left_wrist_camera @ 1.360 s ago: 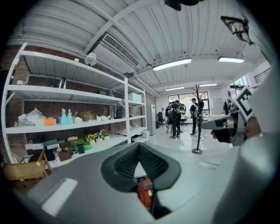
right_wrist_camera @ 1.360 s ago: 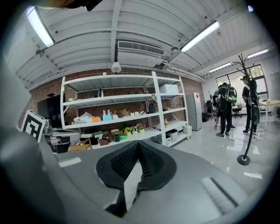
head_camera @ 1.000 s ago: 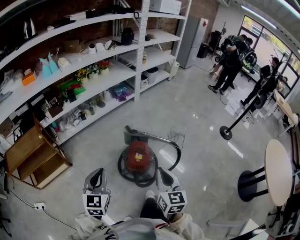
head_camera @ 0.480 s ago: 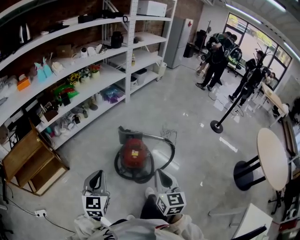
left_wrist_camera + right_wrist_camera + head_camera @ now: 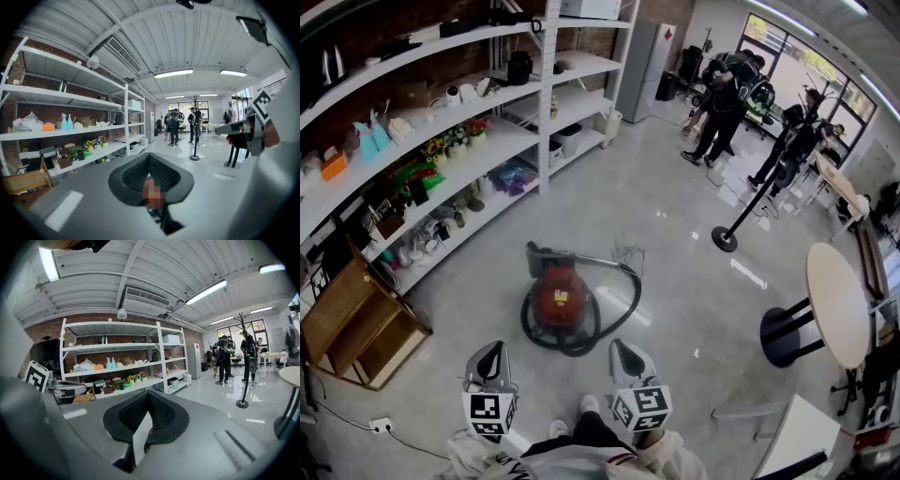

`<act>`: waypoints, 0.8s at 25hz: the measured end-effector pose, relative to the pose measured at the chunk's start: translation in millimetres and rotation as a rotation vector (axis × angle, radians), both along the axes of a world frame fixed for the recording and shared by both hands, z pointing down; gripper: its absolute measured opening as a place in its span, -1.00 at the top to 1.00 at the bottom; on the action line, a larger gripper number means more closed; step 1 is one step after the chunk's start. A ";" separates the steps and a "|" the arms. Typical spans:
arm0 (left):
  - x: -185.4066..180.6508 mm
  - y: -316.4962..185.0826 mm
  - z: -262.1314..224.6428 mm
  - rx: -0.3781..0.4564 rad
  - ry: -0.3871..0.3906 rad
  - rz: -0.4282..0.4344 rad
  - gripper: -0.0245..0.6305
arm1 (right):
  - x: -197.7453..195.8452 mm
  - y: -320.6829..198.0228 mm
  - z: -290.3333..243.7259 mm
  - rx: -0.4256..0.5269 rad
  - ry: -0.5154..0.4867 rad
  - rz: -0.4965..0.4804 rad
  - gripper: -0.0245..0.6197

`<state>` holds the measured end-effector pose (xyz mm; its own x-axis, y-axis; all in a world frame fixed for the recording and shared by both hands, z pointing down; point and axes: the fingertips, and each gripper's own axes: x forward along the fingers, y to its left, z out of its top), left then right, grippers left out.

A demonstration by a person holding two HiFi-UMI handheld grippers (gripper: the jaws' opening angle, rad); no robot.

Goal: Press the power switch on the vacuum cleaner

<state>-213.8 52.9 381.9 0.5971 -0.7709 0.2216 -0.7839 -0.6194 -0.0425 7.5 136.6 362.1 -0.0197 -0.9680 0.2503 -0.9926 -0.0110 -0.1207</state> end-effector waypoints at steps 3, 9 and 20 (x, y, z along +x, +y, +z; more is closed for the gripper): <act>4.3 3.8 0.0 -0.003 -0.003 0.008 0.93 | 1.0 3.2 1.5 -0.005 -0.005 0.002 0.92; 14.5 11.3 1.7 -0.006 -0.005 0.015 0.93 | 5.1 11.8 6.2 -0.010 -0.017 0.000 0.92; 30.7 9.1 -11.8 0.027 -0.006 -0.006 0.93 | 21.7 6.2 -6.5 0.035 -0.021 -0.027 0.92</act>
